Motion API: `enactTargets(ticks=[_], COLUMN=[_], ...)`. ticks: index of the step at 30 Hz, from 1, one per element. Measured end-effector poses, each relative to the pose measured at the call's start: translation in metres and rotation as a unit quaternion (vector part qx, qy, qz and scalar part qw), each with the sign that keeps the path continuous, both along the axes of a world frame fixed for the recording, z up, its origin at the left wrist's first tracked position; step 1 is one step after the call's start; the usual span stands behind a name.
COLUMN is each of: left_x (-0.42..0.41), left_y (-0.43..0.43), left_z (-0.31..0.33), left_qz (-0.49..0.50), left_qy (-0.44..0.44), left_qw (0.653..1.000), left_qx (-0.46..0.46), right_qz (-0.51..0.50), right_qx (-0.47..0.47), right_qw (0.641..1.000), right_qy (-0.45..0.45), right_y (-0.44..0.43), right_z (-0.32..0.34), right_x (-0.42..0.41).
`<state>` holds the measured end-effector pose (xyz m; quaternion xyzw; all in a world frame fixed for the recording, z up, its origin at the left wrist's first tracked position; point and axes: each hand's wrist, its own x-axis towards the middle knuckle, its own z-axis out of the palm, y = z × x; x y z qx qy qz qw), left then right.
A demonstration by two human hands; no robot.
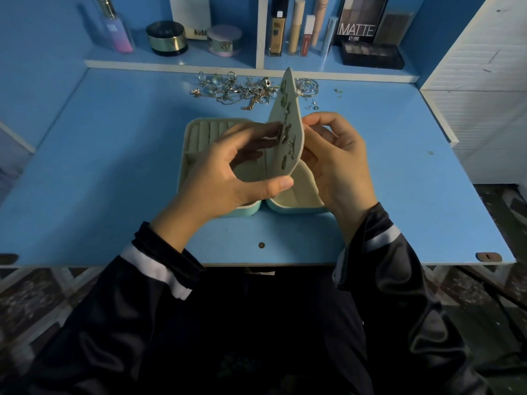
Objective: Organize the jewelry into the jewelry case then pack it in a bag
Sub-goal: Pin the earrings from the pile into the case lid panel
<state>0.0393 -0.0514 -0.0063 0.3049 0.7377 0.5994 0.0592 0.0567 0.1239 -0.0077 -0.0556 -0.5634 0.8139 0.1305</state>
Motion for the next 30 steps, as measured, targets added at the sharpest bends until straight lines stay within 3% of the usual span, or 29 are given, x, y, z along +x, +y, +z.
enactTargets(ticks=[14, 30], left_x=[0.0005, 0.0014], left_y=[-0.0029, -0.0032], left_z=[-0.0004, 0.0007], left_qz=[-0.008, -0.013], left_qy=[-0.052, -0.064], left_qw=[0.998, 0.996], left_qx=[0.042, 0.054], right_qz=[0.056, 0.023], right_qx=[-0.025, 0.063], right_qw=[0.998, 0.998], right_qy=[-0.001, 0.014], right_y=[0.0060, -0.0013], right_z=[-0.0039, -0.0017], right_x=[0.0015, -0.0033])
